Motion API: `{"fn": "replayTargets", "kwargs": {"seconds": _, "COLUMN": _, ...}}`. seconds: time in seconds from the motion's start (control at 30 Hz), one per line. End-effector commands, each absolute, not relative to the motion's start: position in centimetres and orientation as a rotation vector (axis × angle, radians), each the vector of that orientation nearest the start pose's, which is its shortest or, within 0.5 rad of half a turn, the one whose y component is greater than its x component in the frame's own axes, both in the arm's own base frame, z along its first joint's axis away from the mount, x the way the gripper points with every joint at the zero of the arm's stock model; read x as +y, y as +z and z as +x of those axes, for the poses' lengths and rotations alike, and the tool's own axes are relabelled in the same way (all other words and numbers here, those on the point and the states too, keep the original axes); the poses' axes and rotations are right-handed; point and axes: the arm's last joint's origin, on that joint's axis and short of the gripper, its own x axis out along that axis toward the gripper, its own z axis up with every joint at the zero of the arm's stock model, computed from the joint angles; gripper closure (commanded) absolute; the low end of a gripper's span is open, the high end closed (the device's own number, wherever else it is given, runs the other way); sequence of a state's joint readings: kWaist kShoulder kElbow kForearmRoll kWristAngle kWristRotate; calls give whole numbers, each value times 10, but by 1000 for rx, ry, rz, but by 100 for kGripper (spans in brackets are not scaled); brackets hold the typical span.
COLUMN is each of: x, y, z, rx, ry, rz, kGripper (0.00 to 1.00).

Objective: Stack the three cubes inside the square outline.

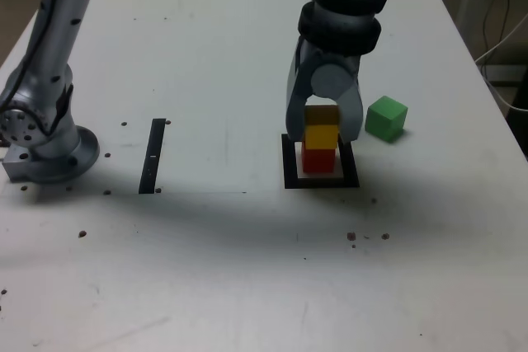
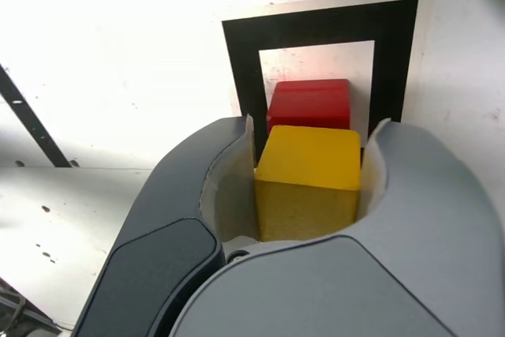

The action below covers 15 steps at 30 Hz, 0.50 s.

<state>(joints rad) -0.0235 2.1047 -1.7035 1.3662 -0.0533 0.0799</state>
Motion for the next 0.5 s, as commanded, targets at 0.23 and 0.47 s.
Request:
{"fn": "replayTargets", "kwargs": {"seconds": 0.23, "x": -10, "y": 249, "z": 377, "rx": 1780, "ry": -133, "rz": 24, "kGripper": 4}}
{"fn": "replayTargets", "kwargs": {"seconds": 0.47, "x": -7, "y": 253, "z": 375, "rx": 1772, "ry": -116, "rz": 36, "kGripper": 2}}
